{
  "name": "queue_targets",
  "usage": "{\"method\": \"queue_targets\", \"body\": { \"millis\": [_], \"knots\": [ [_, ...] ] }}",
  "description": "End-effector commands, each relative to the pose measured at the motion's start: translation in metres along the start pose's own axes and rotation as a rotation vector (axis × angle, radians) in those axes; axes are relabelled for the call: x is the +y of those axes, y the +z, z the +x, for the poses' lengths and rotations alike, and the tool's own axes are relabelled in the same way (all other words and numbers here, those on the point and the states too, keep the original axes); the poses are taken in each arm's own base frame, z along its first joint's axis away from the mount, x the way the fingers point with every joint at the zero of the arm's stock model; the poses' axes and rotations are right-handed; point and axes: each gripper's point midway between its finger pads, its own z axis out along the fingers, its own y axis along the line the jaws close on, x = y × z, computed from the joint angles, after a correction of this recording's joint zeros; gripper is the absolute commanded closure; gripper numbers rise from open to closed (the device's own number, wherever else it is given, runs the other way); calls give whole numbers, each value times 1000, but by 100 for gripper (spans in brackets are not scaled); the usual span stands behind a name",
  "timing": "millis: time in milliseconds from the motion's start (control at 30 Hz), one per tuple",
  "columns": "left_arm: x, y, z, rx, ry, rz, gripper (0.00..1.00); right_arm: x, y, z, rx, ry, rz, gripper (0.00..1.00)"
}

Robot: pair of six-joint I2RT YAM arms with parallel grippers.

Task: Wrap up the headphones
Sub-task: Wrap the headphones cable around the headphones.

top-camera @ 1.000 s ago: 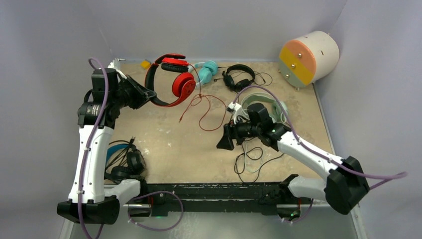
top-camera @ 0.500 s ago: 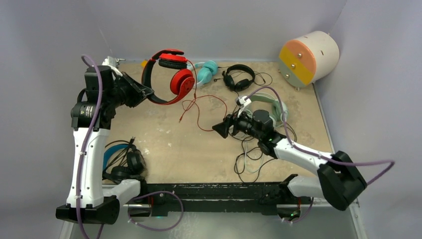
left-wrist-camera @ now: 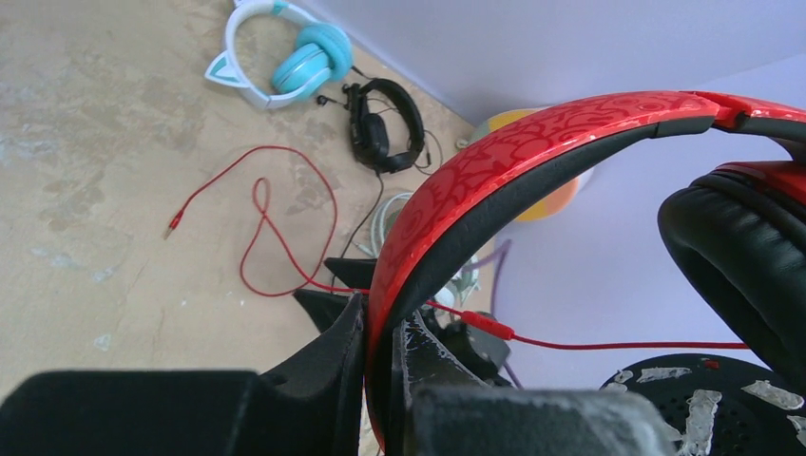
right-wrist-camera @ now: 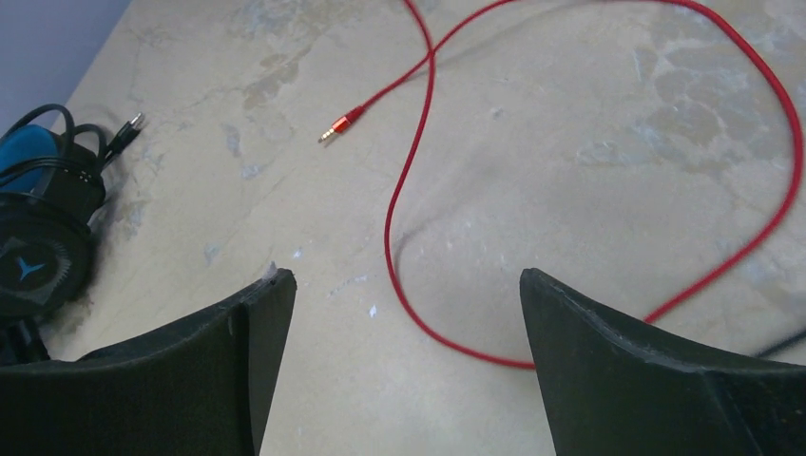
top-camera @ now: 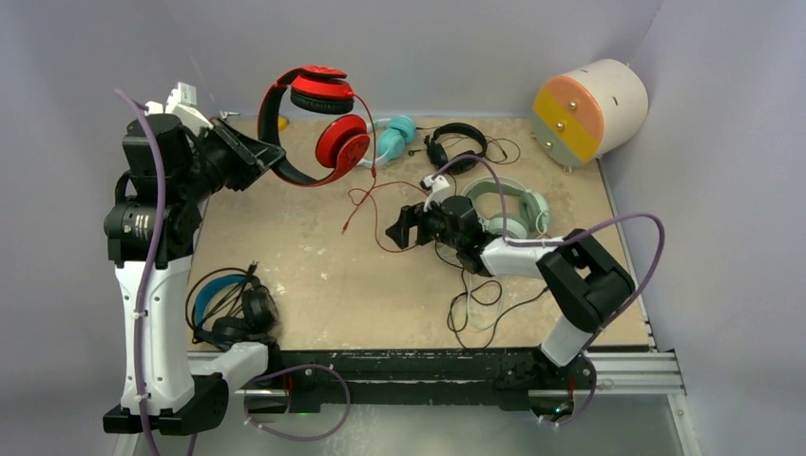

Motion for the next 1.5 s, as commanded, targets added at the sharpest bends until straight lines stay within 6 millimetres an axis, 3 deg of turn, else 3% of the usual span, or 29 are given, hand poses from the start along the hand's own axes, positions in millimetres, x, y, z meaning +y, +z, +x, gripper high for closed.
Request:
{"method": "queue_targets", "body": {
  "millis": [0, 200, 433, 533, 700, 933, 1000, 1067, 1200, 1467],
  "knots": [
    [-47, -28, -18, -61, 6, 156, 100, 32, 22, -52, -138, -86, -140, 9],
    [-57, -42, -25, -81, 15, 161, 100, 59, 41, -58, -164, -235, -326, 10],
    [-72, -52, -28, -86, 18, 210, 100, 56, 66, -60, -140, -280, -335, 12],
    [-76, -54, -29, -92, 21, 223, 100, 71, 69, -63, -145, -306, -419, 17],
    [-77, -49, -30, -80, 14, 223, 100, 97, 65, -59, -139, -316, -595, 19],
    [-81, -50, -33, -87, 12, 241, 100, 104, 69, -51, -117, -283, -665, 27],
    [-82, -51, -33, -87, 10, 244, 100, 107, 70, -52, -115, -274, -679, 38],
    [-82, -50, -33, -88, 11, 243, 100, 112, 66, -54, -117, -263, -696, 64],
    [-78, -45, -35, -89, 14, 225, 100, 117, 43, -57, -141, -224, -713, 100],
    [-53, -12, -43, -109, 7, 132, 100, 116, -21, -55, -157, -122, -625, 100]
  ]
}}
